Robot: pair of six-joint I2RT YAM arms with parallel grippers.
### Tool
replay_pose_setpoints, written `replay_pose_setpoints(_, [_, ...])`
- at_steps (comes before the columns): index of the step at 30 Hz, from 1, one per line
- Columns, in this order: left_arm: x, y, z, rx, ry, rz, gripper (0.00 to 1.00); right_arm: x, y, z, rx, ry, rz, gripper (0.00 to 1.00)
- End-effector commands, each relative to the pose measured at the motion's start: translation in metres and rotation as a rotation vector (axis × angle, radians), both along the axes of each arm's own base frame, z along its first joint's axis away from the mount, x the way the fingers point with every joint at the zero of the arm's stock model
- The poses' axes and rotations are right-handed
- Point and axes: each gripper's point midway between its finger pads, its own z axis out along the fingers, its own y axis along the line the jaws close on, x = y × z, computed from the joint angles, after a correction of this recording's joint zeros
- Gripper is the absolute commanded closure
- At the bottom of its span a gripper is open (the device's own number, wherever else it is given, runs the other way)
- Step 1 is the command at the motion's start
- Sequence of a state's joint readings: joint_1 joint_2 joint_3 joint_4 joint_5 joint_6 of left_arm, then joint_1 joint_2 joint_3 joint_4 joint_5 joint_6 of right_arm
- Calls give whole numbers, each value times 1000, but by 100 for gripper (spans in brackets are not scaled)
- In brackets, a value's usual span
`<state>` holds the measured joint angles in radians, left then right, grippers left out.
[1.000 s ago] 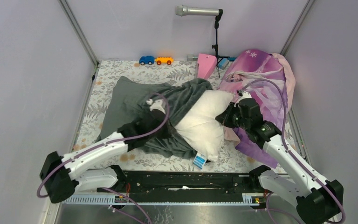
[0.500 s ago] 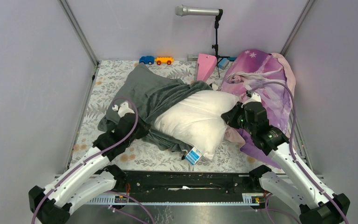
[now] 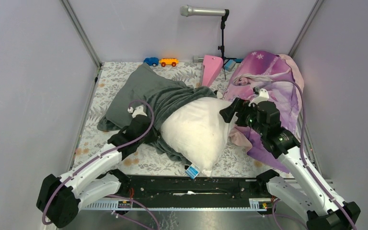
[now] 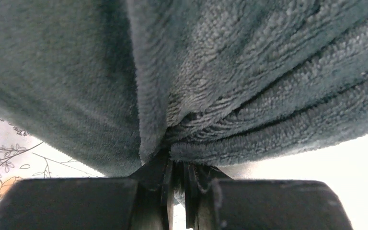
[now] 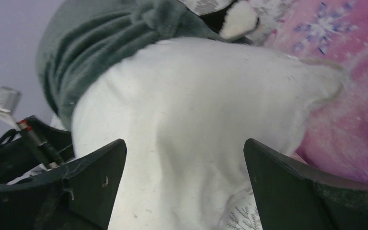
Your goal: Remove the pillowcase from the pillow
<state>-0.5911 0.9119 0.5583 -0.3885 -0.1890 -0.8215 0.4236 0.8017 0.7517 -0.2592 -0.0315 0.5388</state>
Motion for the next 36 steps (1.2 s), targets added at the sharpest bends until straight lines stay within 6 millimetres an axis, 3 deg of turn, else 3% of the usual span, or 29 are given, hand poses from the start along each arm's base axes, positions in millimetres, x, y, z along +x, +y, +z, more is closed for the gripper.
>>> replay_pose_setpoints(1, [3, -17, -2, -45, -6, -78, 99, 4, 24, 52, 55, -109, 137, 0])
replay_pose_setpoints(6, [6, -19, 5, -70, -61, -82, 99, 1, 57, 52, 32, -95, 254, 0])
replay_pose_setpoints(11, [8, -10, 9, -41, -102, -65, 99, -26, 112, 61, -98, -189, 434, 0])
replay_pose_setpoints(15, [10, 0, 10, -3, -118, -28, 99, -42, 132, 35, -291, -183, 509, 0])
replay_pose_setpoints(20, [12, 1, 13, -10, -142, -21, 100, -73, 132, -21, -495, -104, 663, 0])
replay_pose_setpoints(25, [13, 3, 11, -1, -141, -13, 100, -95, 135, -45, -487, -58, 757, 0])
replay_pose_setpoints(32, [14, 1, 17, -24, -154, -5, 100, -92, 123, -97, -772, 78, 779, 0])
replay_pose_setpoints(36, [13, 3, 17, -30, -149, 10, 100, -75, 115, -110, -869, 84, 676, 1])
